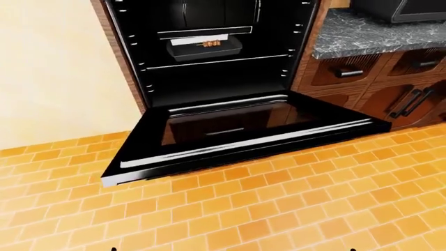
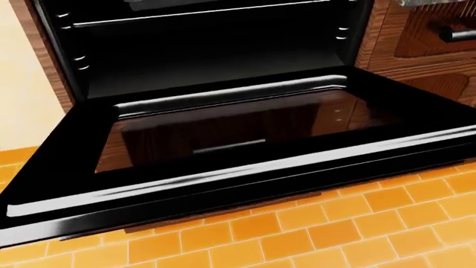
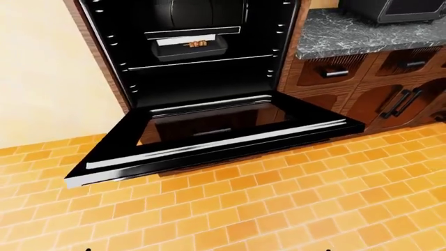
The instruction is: Close the oven door.
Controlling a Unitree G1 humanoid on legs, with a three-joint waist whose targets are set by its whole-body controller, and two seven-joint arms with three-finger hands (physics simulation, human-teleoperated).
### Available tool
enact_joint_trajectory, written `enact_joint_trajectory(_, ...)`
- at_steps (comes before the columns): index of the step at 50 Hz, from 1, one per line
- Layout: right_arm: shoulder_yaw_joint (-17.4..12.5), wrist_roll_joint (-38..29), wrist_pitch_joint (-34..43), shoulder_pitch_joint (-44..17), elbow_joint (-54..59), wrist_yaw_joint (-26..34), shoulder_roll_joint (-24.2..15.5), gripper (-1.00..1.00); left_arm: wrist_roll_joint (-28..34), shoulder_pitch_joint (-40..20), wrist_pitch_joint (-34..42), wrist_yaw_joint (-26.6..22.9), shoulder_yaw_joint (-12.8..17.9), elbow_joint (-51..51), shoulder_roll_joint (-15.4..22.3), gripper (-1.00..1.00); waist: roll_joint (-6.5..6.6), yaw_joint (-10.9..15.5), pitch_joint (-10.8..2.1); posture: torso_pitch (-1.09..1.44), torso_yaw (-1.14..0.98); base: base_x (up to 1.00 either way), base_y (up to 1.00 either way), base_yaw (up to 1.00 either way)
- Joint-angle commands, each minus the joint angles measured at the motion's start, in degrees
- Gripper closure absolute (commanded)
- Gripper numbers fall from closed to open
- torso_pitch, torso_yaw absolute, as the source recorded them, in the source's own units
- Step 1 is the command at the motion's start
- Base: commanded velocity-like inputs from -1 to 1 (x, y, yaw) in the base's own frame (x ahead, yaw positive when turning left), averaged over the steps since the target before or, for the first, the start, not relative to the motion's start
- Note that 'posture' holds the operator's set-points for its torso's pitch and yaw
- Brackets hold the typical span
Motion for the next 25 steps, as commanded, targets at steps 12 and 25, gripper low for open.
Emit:
enact_joint_trajectory(12,0.12,-0.25,-1.13,-0.3,-0.77,-0.2,-0.26,-1.0,-0.58,-0.6,-0.97,0.78,0.84,-1.43,1.87,-1.0,8.08,1.14,0.02,0.0,0.0,0.0,0.33,0.0)
enact_joint_trajectory(25,0.04,-0.14,-1.06,-0.32,-0.76,-0.03,-0.38,-1.0,-0.53,-0.49,-1.12,0.92,0.71,-1.42,1.82,-1.0,-0.62,0.95,-0.1,0.0,0.0,0.0,0.33,0.0)
